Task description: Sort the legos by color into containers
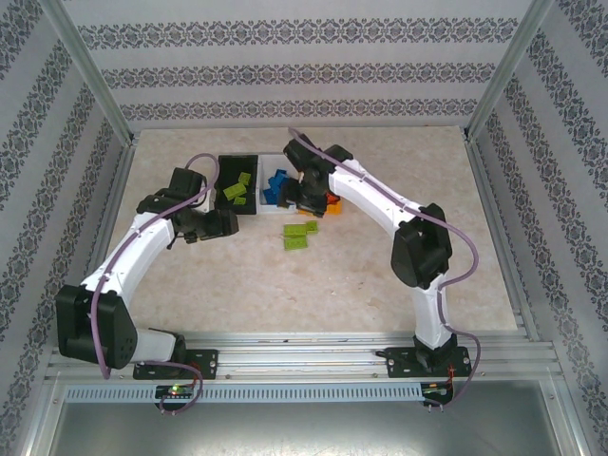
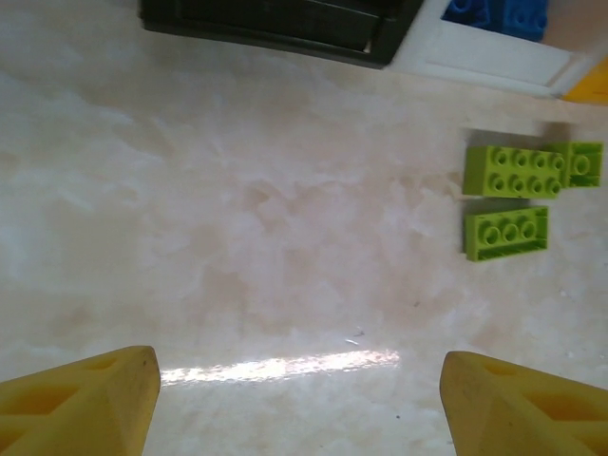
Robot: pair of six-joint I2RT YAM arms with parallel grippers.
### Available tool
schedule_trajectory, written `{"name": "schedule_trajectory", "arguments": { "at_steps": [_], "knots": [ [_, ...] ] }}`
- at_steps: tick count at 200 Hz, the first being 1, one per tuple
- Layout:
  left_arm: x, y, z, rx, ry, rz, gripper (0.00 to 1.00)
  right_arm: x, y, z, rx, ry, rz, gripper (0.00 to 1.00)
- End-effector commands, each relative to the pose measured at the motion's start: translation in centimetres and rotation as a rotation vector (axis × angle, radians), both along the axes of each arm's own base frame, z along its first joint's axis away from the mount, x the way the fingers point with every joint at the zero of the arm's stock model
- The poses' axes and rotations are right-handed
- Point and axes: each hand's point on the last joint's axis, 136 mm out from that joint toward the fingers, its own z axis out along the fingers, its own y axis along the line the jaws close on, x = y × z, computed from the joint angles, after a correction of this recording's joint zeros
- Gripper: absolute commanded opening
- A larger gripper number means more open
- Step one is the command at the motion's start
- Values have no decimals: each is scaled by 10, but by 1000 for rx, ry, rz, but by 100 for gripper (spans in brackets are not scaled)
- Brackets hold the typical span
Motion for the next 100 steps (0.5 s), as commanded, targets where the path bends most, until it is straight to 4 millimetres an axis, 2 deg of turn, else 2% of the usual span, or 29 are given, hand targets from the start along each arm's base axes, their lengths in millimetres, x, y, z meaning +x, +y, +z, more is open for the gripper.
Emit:
{"name": "schedule_trajectory", "arguments": {
  "at_steps": [1,21,46,100],
  "knots": [
    [3,-17,0,-65,-5,-48,78,-28,-21,-23,-141,31,63,68],
    [4,-20,-1,-71,-1,-54,78,-43,-16,-36,-169,54,113,71],
    [3,-19,-3,-67,2,-55,79,-52,-4,-51,-195,80,186,76],
    [2,-16,-3,-48,2,-54,80,-49,3,-69,-246,121,234,86]
  ]
}}
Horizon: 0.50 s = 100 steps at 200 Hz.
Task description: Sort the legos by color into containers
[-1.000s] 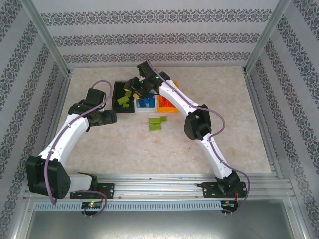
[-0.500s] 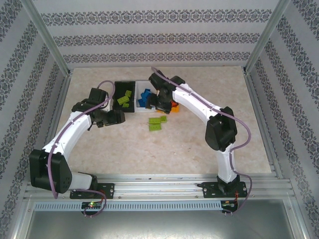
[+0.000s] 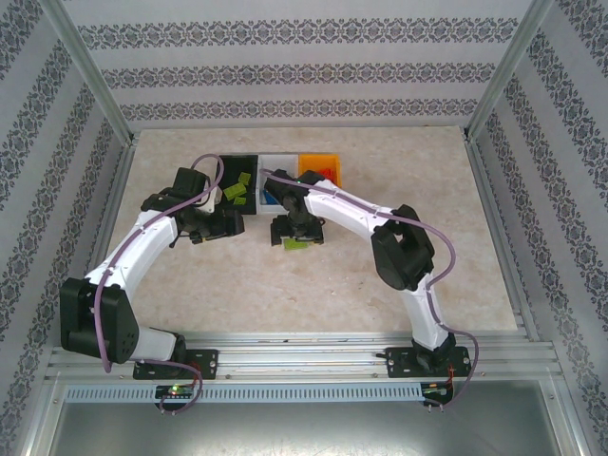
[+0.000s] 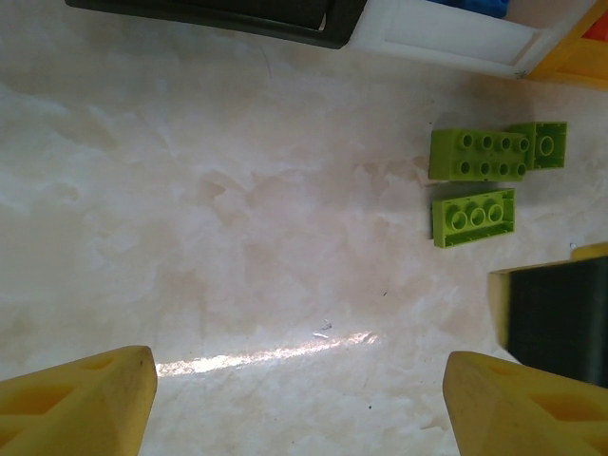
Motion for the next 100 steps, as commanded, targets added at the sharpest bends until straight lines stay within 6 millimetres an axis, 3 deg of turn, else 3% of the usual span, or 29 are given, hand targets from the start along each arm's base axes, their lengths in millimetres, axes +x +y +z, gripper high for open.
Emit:
{"name": "schedule_trajectory", "arguments": {
  "at_steps": [1,100],
  "knots": [
    [1,-2,0,5,-15,-18,80,2,-7,-5,-56,12,31,86],
    [1,-2,-3,8,-8,-17,81,8,-2,-25,-72,41,32,87]
  ]
}}
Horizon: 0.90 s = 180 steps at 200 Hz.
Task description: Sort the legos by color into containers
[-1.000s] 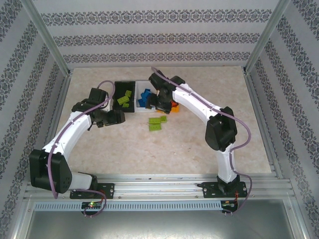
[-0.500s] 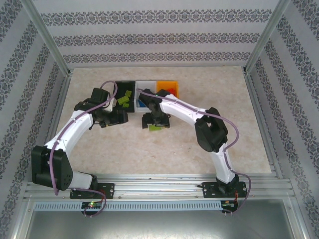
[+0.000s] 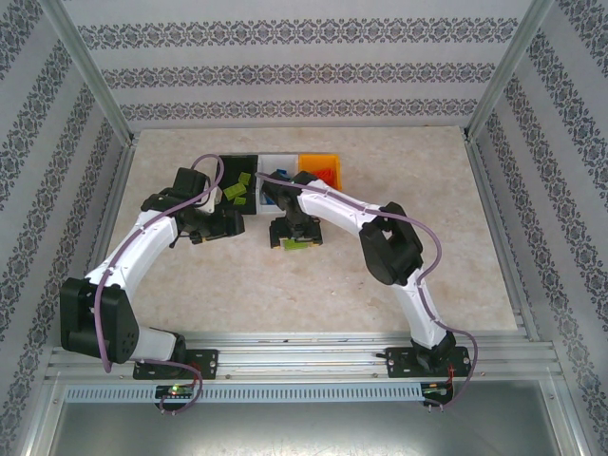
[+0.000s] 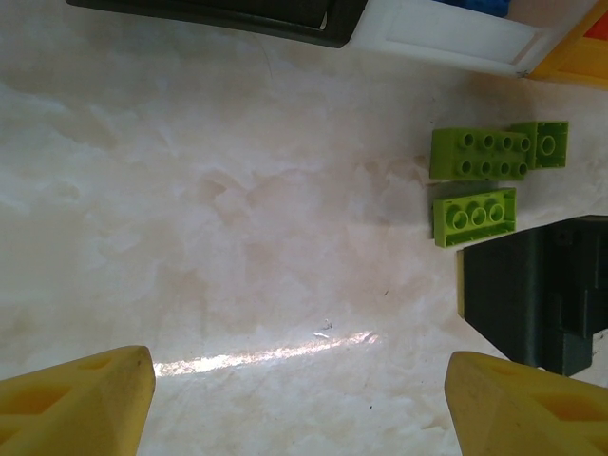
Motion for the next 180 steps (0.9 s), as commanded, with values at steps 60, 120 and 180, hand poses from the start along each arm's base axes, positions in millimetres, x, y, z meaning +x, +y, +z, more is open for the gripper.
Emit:
{"name": "schedule_trajectory", "arguments": {
  "at_steps": [60,120,180],
  "knots": [
    [1,-1,-2,14,-12,-16,81,7,-9,-11,-45,19,1,87],
    [1,1,-3,26,-10,-16,82,13,-6,-17,-51,31,5,86],
    [2,1,-4,29,-5,-17,82,16,-6,-24,-70,45,0,85]
  ]
}}
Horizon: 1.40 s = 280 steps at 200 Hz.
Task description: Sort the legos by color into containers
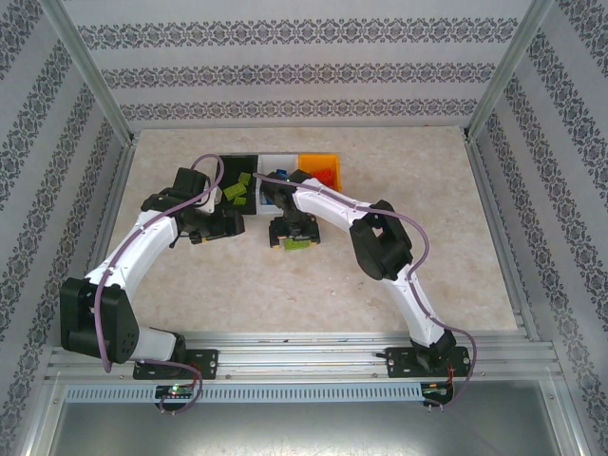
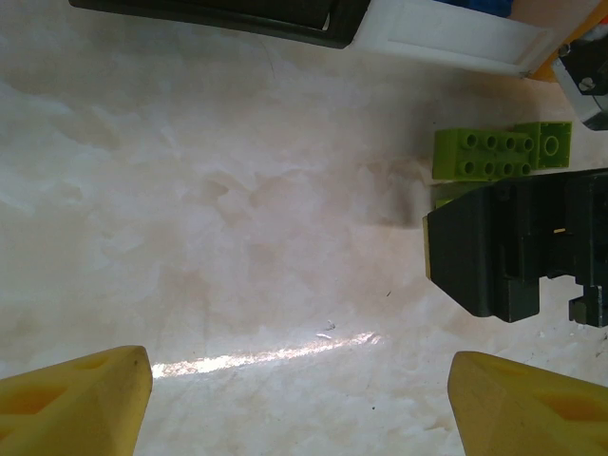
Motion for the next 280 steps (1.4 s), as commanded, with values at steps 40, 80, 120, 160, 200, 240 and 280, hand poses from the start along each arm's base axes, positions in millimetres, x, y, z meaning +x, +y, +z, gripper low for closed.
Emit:
{"name": "schedule_trajectory", "arguments": {
  "at_steps": [40,80,120,160,200,240,280],
  "knots": [
    [2,0,-4,24,-5,-17,82,4,-12,-9,-68,20,-9,80],
    [2,0,-4,27,-5,-21,83,2,-24,-14,-151,35,-9,73],
    [2,0,-5,24,-4,-21,83,6,-24,-11,-157,14,-17,63],
    [3,0,-3,22,-6,-20,83,6,-20,0,-128,-2,-16,58],
    [3,7,2,63,-26,-11,83,0,4,35,59,-16,-66,57],
    [5,33,10,211,-50,36,83,22,54,95,464,-73,-220,57],
    [-2,53,4,316,-24,74,87,57,88,125,702,-70,-310,58]
  ]
}}
